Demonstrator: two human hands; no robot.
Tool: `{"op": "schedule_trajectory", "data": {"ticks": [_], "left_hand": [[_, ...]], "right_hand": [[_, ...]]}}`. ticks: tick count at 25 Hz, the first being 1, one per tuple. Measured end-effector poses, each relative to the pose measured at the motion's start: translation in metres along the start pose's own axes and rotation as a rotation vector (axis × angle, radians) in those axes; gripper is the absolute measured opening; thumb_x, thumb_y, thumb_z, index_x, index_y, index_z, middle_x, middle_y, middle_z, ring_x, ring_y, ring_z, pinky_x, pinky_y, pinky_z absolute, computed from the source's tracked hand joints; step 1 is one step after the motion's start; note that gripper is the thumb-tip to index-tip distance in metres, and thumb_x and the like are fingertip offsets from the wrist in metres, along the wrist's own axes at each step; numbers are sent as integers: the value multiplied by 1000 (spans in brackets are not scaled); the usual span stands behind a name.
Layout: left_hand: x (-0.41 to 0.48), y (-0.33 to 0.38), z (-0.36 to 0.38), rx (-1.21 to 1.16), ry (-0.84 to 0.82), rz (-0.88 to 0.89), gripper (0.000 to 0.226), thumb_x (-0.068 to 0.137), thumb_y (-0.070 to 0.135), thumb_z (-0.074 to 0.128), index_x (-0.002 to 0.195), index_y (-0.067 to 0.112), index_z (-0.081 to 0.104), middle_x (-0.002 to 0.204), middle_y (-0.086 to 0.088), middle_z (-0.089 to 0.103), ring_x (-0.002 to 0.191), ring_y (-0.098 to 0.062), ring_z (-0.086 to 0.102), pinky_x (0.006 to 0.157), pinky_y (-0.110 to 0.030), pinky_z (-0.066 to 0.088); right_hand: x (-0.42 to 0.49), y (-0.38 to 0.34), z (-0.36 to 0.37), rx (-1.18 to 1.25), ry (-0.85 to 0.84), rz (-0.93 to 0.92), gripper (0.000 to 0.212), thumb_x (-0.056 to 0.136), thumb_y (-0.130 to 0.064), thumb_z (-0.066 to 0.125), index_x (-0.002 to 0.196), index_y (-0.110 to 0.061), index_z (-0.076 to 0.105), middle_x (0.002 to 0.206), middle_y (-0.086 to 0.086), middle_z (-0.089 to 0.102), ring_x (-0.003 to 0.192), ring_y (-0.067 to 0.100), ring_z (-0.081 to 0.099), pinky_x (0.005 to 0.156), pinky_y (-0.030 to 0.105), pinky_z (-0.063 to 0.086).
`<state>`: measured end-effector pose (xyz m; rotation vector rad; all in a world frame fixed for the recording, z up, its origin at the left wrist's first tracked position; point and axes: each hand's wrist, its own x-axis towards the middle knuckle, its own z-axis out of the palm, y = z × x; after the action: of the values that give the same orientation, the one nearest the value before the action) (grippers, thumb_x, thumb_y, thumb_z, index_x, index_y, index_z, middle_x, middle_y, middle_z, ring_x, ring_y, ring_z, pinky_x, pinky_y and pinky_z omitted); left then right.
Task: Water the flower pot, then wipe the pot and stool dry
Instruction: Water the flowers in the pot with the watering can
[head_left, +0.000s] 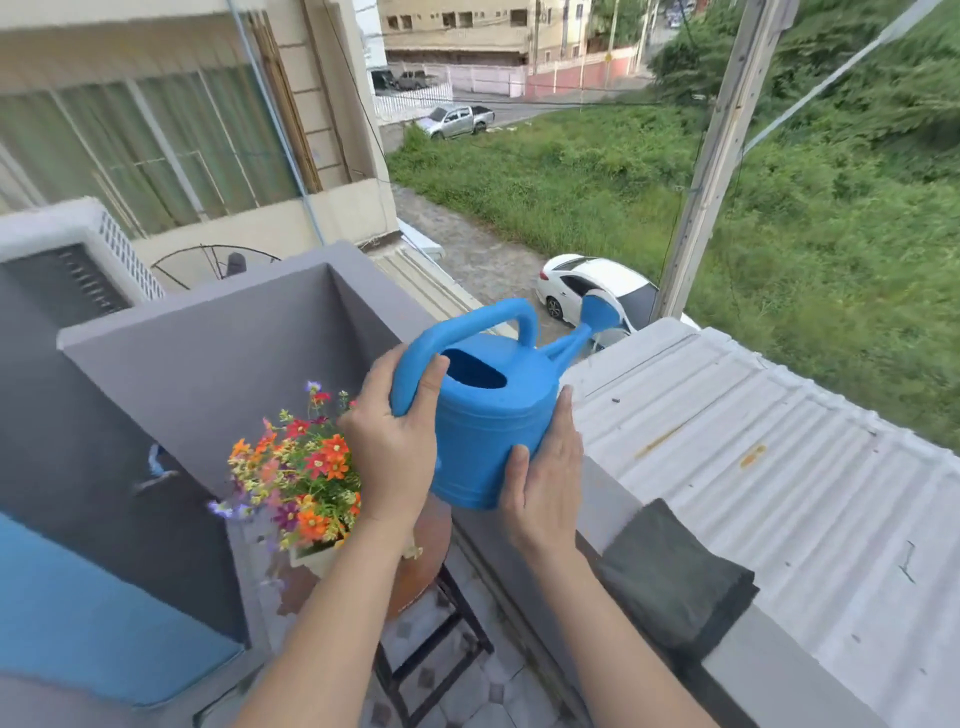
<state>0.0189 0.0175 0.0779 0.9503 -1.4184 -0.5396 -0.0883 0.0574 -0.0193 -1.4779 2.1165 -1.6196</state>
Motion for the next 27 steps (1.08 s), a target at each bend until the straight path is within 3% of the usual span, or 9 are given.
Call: {"op": "schedule_trajectory", "data": {"ticks": [2,5,10,12,17,22,24,27], "left_hand": [[13,18,-37,-17,29,42,26,85,34,64,110,27,61,98,19,63,88,9,60,81,-12,44],[29,34,-93,12,76,66,22,83,43,64,105,41,61,84,17,65,71,-3,58,73,-25,49],[41,38,-185,156,175,78,30,88,33,62,111,15,66,91,22,62,83,13,55,81,-11,42],[40,36,-219,204,194,79,29,88,36,61,109,16,67,87,26,63,84,9,56,83,-16,44],[32,33,-281,336,193,54,21,89,29,60,107,19,67,90,17,64,82,0,57,85,-26,47],[30,31,-320,504,156,4,19,88,37,58,102,26,67,66,17,61,61,-17,53,68,-36,51],[36,36,-328,547,118,12,11,89,34,59,95,31,67,65,17,62,65,-8,55,72,-26,49],[48,48,-336,609,41,34,15,88,33,60,82,47,59,72,38,60,69,13,52,70,-6,39]], "right_hand": [[-9,-38,11,101,33,-68,75,93,-61,12,150,-13,3,157,17,22,143,29,25,113,51,20],[-29,-91,31,215,34,-146,77,94,-59,15,150,-8,5,157,15,22,144,26,23,113,53,23],[-77,-159,70,295,-71,-201,73,94,-60,14,151,-17,-4,161,10,10,148,21,11,118,43,13],[-99,-179,85,313,-130,-219,74,95,-57,16,151,-14,-4,160,11,10,147,21,12,118,42,14],[-147,-210,115,348,-292,-213,80,93,-61,15,149,-8,-7,159,17,11,146,27,15,116,42,14],[-180,-228,133,386,-402,-198,80,91,-64,15,148,-19,-18,161,15,3,147,25,9,119,32,6],[-186,-229,135,381,-418,-225,82,90,-64,18,145,-24,-27,160,12,-8,148,21,0,119,29,0],[-189,-232,135,371,-432,-293,85,89,-64,22,141,-27,-34,157,8,-16,146,11,-15,118,27,-6]]}}
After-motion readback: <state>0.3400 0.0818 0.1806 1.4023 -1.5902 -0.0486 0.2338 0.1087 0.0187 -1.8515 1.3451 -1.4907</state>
